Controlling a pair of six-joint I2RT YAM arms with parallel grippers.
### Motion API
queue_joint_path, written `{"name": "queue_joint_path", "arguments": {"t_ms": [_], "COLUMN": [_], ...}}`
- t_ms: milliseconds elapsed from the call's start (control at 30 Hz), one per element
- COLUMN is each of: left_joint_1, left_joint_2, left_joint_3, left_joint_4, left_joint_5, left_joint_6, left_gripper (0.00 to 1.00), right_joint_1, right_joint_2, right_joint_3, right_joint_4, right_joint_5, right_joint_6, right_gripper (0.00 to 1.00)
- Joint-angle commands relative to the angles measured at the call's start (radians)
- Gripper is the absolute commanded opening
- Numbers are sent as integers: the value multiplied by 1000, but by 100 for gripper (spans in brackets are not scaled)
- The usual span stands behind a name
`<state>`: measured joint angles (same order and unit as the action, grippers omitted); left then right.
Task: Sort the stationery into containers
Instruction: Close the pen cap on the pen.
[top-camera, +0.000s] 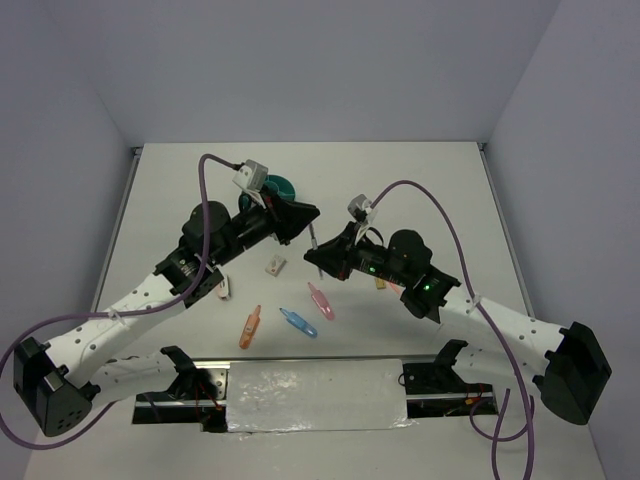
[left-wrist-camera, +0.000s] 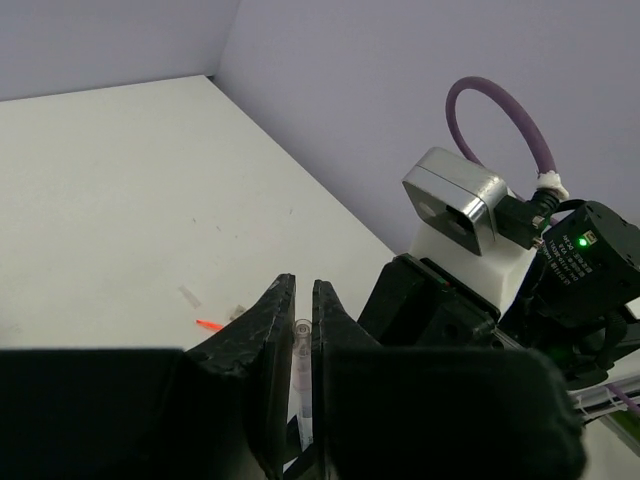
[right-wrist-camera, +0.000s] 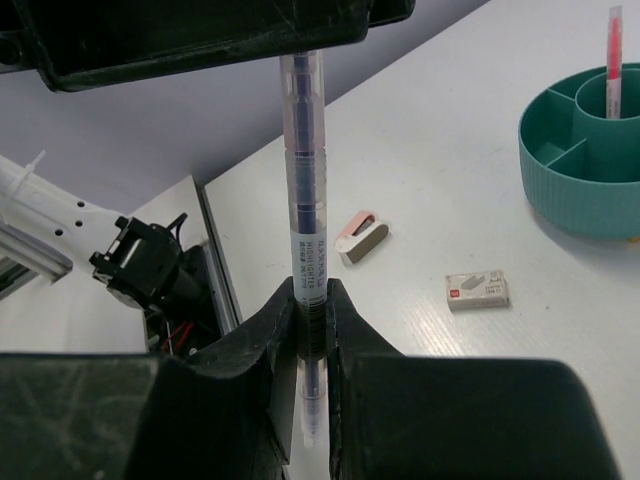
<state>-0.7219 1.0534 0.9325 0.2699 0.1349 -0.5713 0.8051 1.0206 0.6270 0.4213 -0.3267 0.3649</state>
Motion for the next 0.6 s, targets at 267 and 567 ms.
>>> {"name": "queue_joint_path", "arguments": {"t_ms": [267, 567], "left_joint_1": [-2, -74], "left_joint_2": [10, -10], "left_joint_3": [-93, -221], "left_joint_4": [66, 91], "left_joint_5": [98, 69], "left_joint_6": [-71, -96], "left_gripper": [0, 0], "right_joint_1": [-10, -34], "right_joint_2": [1, 107], "right_joint_3": [229, 526], "right_joint_4": [-61, -130], "right_joint_5": [34, 6], "right_joint_6": [-64, -86], "right_gripper": [0, 0]}}
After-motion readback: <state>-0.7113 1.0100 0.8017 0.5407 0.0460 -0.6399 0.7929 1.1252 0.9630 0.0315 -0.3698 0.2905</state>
